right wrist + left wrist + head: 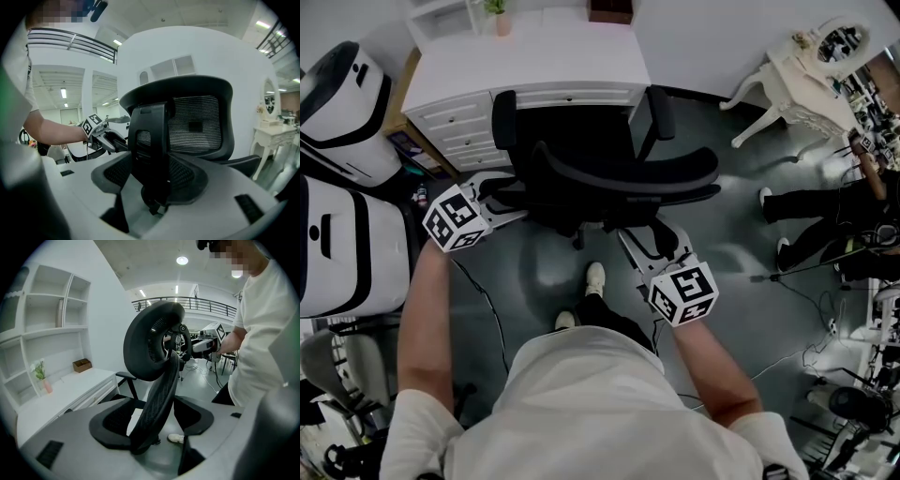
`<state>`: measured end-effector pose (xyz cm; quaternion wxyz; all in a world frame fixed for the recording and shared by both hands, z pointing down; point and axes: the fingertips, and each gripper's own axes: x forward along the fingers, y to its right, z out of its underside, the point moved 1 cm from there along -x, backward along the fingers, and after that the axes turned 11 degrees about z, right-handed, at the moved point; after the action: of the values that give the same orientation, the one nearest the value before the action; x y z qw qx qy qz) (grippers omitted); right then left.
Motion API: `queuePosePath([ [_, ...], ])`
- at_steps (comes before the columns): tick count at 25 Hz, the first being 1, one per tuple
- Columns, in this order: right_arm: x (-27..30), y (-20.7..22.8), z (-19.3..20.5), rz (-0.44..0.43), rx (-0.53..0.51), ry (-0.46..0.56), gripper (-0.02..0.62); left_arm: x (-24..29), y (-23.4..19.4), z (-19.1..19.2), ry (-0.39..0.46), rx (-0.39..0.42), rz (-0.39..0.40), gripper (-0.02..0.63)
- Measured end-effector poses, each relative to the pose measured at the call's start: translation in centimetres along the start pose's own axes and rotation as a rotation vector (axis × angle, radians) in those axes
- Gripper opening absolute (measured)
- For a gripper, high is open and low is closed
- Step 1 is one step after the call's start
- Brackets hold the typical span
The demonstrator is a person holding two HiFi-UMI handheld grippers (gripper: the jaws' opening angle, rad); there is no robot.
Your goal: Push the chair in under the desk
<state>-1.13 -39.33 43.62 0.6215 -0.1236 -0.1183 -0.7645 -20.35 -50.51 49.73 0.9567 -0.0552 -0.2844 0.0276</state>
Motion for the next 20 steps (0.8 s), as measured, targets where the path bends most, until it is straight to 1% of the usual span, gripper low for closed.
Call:
queuePosePath([
  [20, 0.28, 0.04, 0.04, -0.008, -0.009, 0.013, 0.239, 0.16, -0.33, 0.03, 0.0, -0.01, -0.008, 0.299],
])
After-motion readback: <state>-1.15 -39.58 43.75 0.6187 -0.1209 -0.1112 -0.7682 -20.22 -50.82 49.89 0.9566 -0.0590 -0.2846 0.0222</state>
